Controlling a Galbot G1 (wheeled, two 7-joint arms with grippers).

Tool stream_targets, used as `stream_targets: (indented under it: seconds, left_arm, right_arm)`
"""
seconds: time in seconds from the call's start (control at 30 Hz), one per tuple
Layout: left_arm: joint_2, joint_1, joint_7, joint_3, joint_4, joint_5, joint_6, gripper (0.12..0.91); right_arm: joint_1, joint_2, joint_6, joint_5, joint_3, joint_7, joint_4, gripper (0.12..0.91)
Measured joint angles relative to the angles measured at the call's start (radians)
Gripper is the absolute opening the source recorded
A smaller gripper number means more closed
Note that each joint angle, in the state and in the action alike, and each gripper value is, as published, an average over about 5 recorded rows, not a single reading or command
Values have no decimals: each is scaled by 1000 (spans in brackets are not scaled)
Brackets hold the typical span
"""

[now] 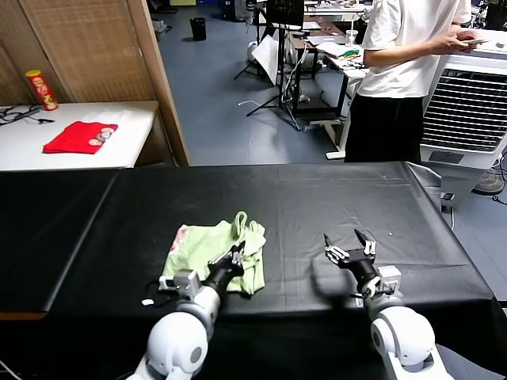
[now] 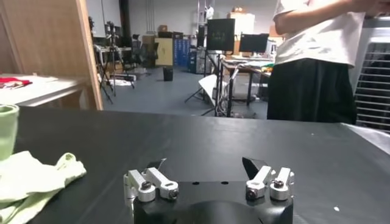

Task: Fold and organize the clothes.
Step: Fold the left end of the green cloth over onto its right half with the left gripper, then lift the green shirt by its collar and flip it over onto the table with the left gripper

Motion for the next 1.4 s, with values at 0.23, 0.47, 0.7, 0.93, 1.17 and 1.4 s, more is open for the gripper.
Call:
stream_targets:
  seconds: [0.23, 0.47, 0.7, 0.93, 1.17, 1.4]
  left_arm:
    - [-43, 18, 40, -8, 18, 27, -18, 492]
    - [4, 42, 67, -72, -46, -6, -24, 779]
    - [104, 58, 77, -210, -31, -34, -47, 798]
    - [134, 58, 97, -324, 27, -54, -66, 798]
    - [135, 68, 131, -376, 90, -138, -75, 798]
    - [129, 71, 160, -412, 134, -316, -45, 798]
  right_arm:
    - [31, -17, 3, 28, -56, -26, -14, 798]
    - [115, 2, -23, 36, -181, -21, -57, 798]
    - [225, 49, -52, -80, -331, -30, -155, 798]
    - [237, 44, -93, -273, -381, -49, -228, 798]
    - [235, 51, -3, -228, -360, 14, -206, 798]
    - [220, 44, 67, -121, -315, 18, -141, 798]
